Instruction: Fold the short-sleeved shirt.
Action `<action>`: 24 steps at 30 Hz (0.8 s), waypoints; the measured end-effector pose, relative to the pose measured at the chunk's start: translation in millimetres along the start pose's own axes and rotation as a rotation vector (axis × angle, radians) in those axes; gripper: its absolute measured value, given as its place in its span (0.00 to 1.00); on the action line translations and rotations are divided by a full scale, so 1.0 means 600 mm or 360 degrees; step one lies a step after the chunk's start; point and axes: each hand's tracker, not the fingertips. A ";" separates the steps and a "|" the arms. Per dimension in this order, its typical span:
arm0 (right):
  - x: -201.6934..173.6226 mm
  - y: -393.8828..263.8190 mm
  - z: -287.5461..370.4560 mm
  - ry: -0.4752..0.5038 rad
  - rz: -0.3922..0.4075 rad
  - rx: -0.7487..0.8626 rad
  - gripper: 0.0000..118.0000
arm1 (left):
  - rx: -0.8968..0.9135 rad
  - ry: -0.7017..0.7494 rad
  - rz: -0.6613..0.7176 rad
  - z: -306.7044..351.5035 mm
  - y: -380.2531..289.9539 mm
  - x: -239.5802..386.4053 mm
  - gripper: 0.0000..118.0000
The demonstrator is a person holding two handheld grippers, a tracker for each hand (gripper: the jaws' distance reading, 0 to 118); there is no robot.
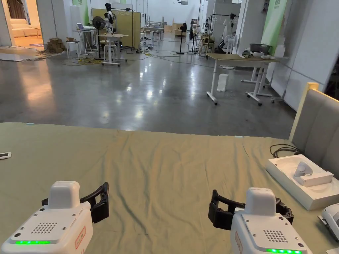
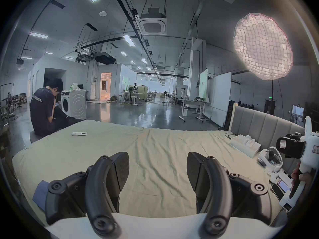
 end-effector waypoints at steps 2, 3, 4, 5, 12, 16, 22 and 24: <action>0.005 0.000 -0.001 0.0031 -0.0056 -0.0003 1.00 | 0.0000 0.0018 -0.0018 0.000 -0.002 -0.001 0.62; 0.007 -0.001 -0.002 0.0036 -0.0092 0.0002 1.00 | 0.0000 0.0015 -0.0027 0.000 -0.002 -0.001 0.62; 0.009 -0.001 -0.002 0.0032 -0.0112 -0.0001 1.00 | -0.0003 0.0010 -0.0036 -0.001 -0.003 0.000 0.62; 0.009 0.000 -0.002 0.0028 -0.0114 -0.0007 1.00 | -0.0001 0.0007 -0.0047 -0.001 -0.003 0.000 0.62; 0.017 0.009 -0.004 0.0150 -0.0250 -0.0020 1.00 | 0.0034 -0.0018 -0.0074 0.003 -0.001 0.000 0.83; 0.010 0.016 -0.020 -0.0032 -0.0259 -0.0123 1.00 | 0.0058 -0.0167 0.0076 0.004 0.000 -0.011 0.86; 0.004 0.020 -0.028 -0.0098 -0.0243 -0.0145 1.00 | 0.0072 -0.0200 0.0286 -0.001 0.005 -0.033 0.86; -0.001 0.023 -0.027 -0.0102 -0.0242 -0.0157 1.00 | 0.0109 -0.0198 0.0294 0.000 0.003 -0.036 0.86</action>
